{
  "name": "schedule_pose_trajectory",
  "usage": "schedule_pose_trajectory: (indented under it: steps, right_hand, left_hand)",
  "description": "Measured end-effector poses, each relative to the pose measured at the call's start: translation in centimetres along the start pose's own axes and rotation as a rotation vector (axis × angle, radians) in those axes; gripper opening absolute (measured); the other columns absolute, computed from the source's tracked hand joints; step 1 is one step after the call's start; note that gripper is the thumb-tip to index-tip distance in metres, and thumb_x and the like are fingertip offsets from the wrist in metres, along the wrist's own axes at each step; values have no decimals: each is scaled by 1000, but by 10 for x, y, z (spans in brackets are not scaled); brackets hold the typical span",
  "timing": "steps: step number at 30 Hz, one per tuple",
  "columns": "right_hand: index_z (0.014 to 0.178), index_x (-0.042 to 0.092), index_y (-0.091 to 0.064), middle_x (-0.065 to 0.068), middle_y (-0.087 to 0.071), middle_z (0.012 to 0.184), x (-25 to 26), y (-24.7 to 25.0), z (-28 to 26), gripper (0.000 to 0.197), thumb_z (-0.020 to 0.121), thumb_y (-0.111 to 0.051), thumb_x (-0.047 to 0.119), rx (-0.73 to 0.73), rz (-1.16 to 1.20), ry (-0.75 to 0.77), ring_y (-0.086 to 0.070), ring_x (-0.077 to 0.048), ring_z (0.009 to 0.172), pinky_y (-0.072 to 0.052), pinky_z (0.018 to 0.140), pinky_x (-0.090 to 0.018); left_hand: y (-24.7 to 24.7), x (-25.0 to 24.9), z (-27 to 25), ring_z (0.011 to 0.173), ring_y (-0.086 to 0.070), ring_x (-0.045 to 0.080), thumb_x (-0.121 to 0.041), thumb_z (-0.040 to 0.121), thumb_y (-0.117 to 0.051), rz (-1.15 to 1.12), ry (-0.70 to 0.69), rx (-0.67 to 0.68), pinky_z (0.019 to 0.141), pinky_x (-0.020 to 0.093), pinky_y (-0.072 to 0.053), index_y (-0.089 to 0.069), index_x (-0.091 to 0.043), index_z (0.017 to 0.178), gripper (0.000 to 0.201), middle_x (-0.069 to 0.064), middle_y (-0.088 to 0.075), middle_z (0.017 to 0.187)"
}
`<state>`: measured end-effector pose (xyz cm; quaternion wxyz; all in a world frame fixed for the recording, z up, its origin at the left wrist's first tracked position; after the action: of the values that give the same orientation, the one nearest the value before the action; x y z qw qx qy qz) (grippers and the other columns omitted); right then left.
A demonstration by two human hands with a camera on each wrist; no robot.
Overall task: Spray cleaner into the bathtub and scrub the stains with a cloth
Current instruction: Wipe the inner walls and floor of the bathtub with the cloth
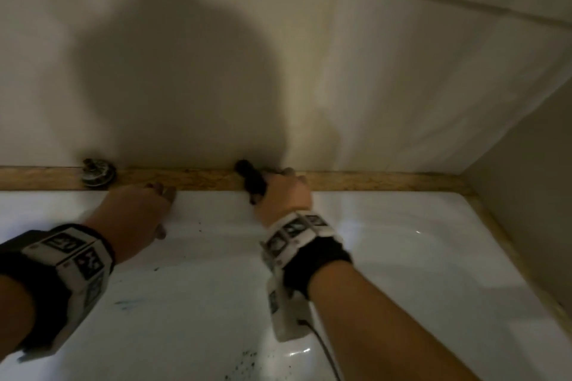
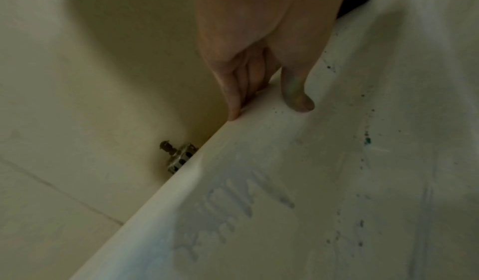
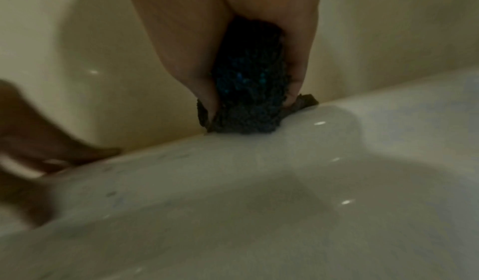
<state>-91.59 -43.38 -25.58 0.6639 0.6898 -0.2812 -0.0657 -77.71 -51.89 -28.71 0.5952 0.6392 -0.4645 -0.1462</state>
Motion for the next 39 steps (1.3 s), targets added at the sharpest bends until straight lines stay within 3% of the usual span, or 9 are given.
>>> schedule_pose_trajectory:
  steps: [10,15,19,23,26,31,33,36,39]
  right_hand:
    - [139,35,-36,-13,-47,133,91,-32,2,50,92,-45,20,-43,-1,116,-42,-34,117,-36,100,-40]
    - [142,28,-30,-11,-39,138,92,-33,-3,51,93,-45,21,-106,-59,75,-38,-32,123,-37,99,-38]
    - [144,22,-29,-11,-23,149,129,-73,-28,64,87,-58,16,-114,-75,150,-28,-35,133,-36,104,-41]
    - [105,19,-70,-17,-60,119,194,-114,-62,75,33,-91,15,-99,-107,389,-64,-39,87,-56,55,-37]
    - [130,16,-51,-13,-30,146,228,-150,-93,57,76,-69,11,113,-147,609,-40,-40,120,-50,78,-42]
    - [128,20,-51,-10,-40,136,186,-115,-105,51,79,-62,10,-115,-3,510,-50,-31,115,-49,89,-35]
    - [108,13,-63,-20,-54,122,178,-100,-95,59,53,-82,2,-183,-10,494,-61,-40,97,-58,65,-43]
    - [97,12,-69,-21,-60,114,214,-98,-86,67,34,-90,5,-205,-159,639,-64,-42,88,-56,47,-41]
    - [128,13,-52,-16,-32,145,272,-122,-75,54,77,-69,12,-128,-363,769,-41,-43,123,-51,79,-47]
  left_hand:
    - [-2,40,-28,114,-54,20,-45,88,-55,-419,119,-104,92,28,-44,-47,-20,132,52,3,-57,125]
    - [-64,118,-83,132,-39,19,-33,99,-39,-402,324,-84,106,29,-30,-17,-30,148,54,-4,-12,157]
    - [-58,121,-76,112,-55,22,-13,100,-31,-144,296,-125,92,28,-42,-31,-24,144,46,3,-46,139]
    - [-53,114,-72,109,-55,24,-12,101,-28,-12,231,-105,85,27,-43,-26,-16,144,43,7,-52,127]
    - [-53,118,-73,114,-52,24,-18,102,-30,-42,214,-114,88,30,-42,-27,-16,144,42,7,-46,136]
    - [-80,115,-103,142,-22,21,-17,100,-40,-455,275,-254,114,29,-15,-19,-15,148,53,4,-13,157]
    - [-101,115,-128,143,-19,24,-13,95,-50,-500,308,-371,115,30,-5,-24,-9,146,57,10,-16,155]
    - [-151,117,-146,145,-8,21,-26,97,-45,-520,444,-148,117,31,-4,-10,-12,149,65,7,-4,157]
    - [-157,118,-149,145,-8,21,-15,98,-41,-571,484,-75,114,29,-15,-5,-17,150,64,4,2,158]
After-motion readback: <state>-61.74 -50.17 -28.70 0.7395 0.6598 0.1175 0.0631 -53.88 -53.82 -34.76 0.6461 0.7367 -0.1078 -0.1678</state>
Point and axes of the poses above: each hand's wrist, its own z-axis towards the middle knuckle, its own y-axis out of the back of the hand, x = y × z, the point moved 10 cm from there along z, towards the middle knuckle
